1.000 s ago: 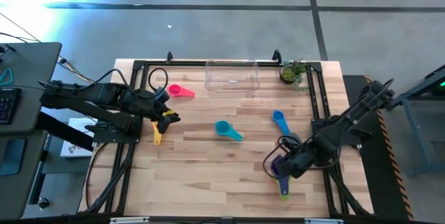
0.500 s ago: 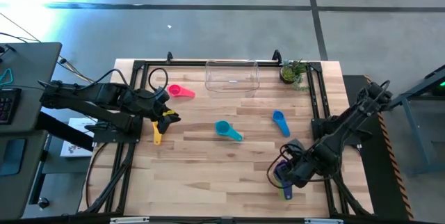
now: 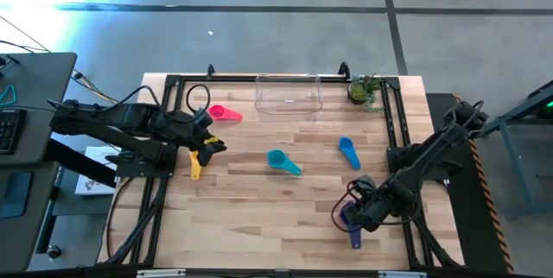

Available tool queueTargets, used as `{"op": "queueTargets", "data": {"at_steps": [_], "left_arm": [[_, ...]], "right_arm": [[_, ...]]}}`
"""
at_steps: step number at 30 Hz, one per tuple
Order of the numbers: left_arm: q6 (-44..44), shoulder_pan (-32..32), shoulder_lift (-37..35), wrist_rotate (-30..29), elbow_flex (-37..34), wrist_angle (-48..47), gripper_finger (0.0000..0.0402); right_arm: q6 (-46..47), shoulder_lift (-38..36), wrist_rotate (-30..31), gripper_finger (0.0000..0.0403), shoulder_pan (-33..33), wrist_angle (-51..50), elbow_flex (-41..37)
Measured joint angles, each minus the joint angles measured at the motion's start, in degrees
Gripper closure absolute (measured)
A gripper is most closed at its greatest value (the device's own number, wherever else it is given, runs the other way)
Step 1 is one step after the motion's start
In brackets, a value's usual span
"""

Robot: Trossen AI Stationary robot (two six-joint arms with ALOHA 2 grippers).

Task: Nest measuring cups in basket
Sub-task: Stack the dark blue measuring cup on top of the green measuring cup

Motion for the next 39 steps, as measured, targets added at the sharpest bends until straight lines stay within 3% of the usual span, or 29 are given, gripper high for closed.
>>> {"op": "queueTargets", "data": {"at_steps": [31,39], "left_arm": [[0.02,-0.01,0.04,0.0,-0.07,-0.05,0.0298],[0.02,-0.01,0.04,0.0,-0.09,-0.08,0.0298]], "right_arm": [[2.43,0.81,-0.54,0.0402,-0.17,-1.39,0.04],[2.83,0.81,-0.64,0.0369,-0.17,-1.71,0.07]]}}
